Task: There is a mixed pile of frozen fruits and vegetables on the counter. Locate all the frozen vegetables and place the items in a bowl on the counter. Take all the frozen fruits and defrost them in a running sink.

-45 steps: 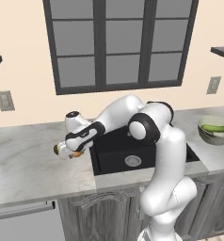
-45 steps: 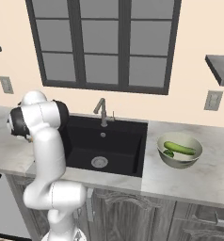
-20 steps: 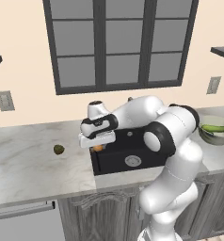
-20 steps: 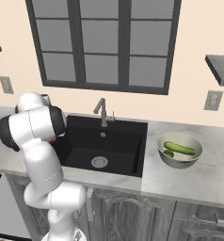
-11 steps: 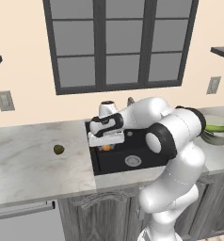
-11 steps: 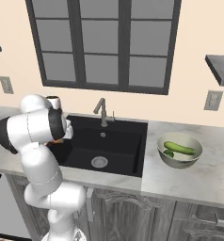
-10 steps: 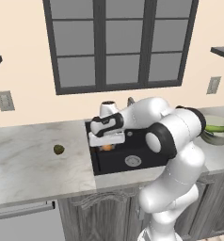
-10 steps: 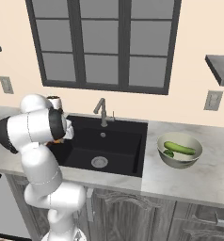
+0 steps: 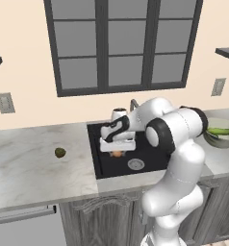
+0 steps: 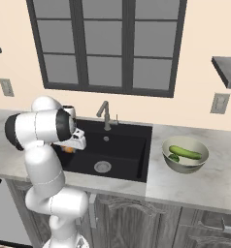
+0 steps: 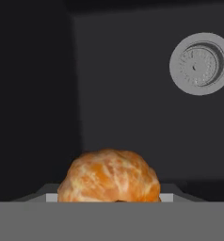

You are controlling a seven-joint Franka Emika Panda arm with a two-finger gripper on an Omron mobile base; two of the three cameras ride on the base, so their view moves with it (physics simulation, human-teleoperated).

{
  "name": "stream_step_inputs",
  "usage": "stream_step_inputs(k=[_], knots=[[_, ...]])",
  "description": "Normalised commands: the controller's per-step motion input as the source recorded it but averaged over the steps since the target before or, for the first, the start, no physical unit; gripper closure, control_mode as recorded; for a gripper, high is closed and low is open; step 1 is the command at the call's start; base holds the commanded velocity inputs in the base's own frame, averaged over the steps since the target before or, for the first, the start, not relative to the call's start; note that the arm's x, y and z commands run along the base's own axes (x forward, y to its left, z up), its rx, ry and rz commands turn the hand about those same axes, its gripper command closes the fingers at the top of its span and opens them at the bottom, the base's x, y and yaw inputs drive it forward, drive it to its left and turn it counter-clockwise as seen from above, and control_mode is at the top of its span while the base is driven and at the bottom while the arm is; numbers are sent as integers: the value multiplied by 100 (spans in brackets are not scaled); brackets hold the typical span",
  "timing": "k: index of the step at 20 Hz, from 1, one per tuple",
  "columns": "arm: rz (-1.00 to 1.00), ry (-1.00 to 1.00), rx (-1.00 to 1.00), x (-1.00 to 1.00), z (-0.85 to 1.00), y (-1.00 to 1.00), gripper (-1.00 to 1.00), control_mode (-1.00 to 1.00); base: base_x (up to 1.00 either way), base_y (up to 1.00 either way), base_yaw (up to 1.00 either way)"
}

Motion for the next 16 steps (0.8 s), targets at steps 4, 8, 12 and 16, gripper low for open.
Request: stream_step_inputs(k=[4, 8, 12, 16], knots=[[-5, 1, -4, 27, -50, -32, 100, -100, 0, 0, 0], [-6, -1, -6, 27, -46, -13, 100, -100, 0, 0, 0], [-3, -2, -3, 27, -42, -3, 100, -100, 0, 0, 0], [-1, -3, -1, 24, -31, -2, 100, -100, 0, 0, 0]])
